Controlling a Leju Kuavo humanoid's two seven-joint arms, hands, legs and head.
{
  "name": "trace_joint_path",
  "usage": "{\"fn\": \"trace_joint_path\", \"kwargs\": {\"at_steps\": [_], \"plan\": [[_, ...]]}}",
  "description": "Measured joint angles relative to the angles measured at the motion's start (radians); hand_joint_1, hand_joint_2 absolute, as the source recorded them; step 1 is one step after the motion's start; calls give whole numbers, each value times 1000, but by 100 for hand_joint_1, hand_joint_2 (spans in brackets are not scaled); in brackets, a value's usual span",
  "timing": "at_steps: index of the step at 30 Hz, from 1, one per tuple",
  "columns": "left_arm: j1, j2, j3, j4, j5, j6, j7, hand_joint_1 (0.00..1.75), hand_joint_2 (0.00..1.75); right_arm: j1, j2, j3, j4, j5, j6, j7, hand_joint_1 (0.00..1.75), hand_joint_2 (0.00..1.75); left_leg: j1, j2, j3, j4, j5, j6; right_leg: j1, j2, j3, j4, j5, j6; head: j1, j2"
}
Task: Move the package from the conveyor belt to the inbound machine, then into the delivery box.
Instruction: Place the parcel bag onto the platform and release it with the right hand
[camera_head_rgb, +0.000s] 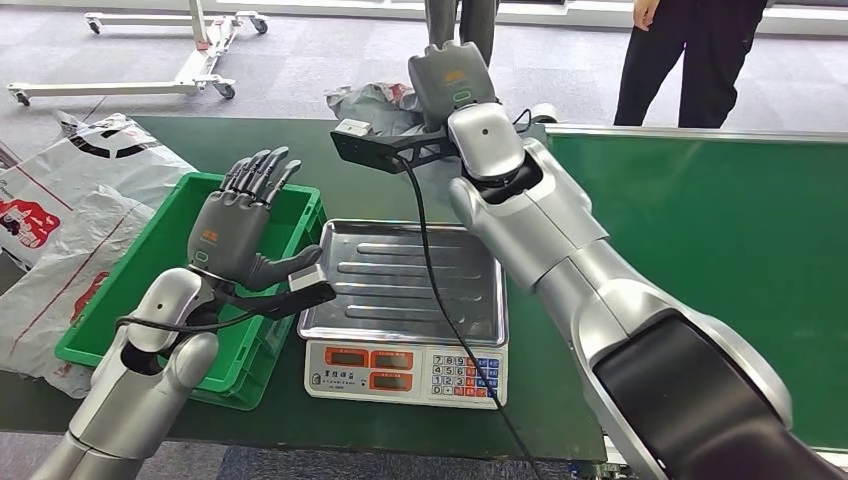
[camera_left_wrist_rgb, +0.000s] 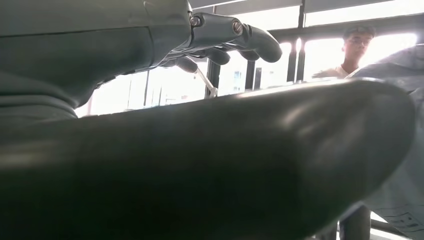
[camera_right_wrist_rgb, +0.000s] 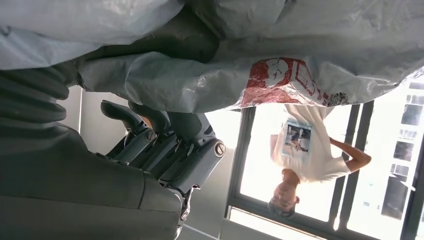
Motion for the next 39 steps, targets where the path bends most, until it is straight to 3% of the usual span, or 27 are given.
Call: {"fn": "trace_joint_path", "kwargs": {"at_steps": [8,14,21,32,36,37,39], "plan": [[-6,0,-14,12,0,0,0,0,0,7,7,8,0,-7,3,-2,175,175,0,0,0,0,0,0,0,0,0,0,0,0,0,0],[-10,-1,-23,17,1,0,3,0,0,52,15,32,-17,-98,29,-10,175,175,0,0,0,0,0,0,0,0,0,0,0,0,0,0],[4,-6,-29,-5,-14,-5,26,0,0,108,21,128,-71,-270,70,2,175,175,0,0,0,0,0,0,0,0,0,0,0,0,0,0],[88,-4,23,-78,-45,-6,61,0,0,126,24,273,-169,-468,109,18,175,175,0,0,-1,0,0,0,1,0,0,0,-1,-1,0,0],[131,-4,53,-118,-54,-6,67,0,0,126,24,334,-193,-552,146,45,0,175,0,0,-1,0,0,-1,1,-1,0,0,-1,-2,0,0],[138,-4,60,-125,-55,-6,67,0,0,127,23,343,-193,-583,162,50,0,131,0,0,-1,0,-1,-1,1,-1,0,0,-1,-2,0,0],[146,-4,70,-133,-58,-6,64,0,0,129,23,353,-192,-646,177,47,0,131,0,-1,-1,0,0,-1,1,-1,0,0,-1,-2,0,0]]}}
